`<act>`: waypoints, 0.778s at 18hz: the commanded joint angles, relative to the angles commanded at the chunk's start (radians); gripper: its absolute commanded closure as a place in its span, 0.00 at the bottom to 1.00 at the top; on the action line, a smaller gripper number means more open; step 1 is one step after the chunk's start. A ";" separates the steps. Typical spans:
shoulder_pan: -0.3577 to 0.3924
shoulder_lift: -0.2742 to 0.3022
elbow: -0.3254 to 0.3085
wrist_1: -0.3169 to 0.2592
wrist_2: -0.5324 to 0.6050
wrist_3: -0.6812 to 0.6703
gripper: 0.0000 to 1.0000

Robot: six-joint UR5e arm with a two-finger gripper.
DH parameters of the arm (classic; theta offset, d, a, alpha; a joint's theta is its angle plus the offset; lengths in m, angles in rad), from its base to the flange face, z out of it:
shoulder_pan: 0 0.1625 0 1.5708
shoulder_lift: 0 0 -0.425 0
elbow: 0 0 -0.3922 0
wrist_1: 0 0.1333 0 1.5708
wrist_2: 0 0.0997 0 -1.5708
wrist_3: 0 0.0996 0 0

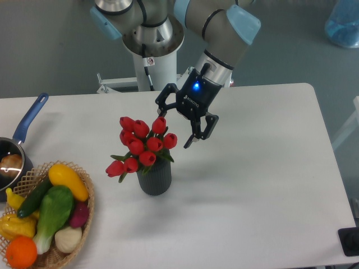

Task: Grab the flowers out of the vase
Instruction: 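Lower the open gripper around the tulip stems above the vase rim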

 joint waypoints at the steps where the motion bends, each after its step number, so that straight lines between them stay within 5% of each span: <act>1: -0.009 -0.005 0.000 0.000 0.000 -0.002 0.00; 14: -0.031 -0.040 0.006 0.002 -0.086 -0.090 0.00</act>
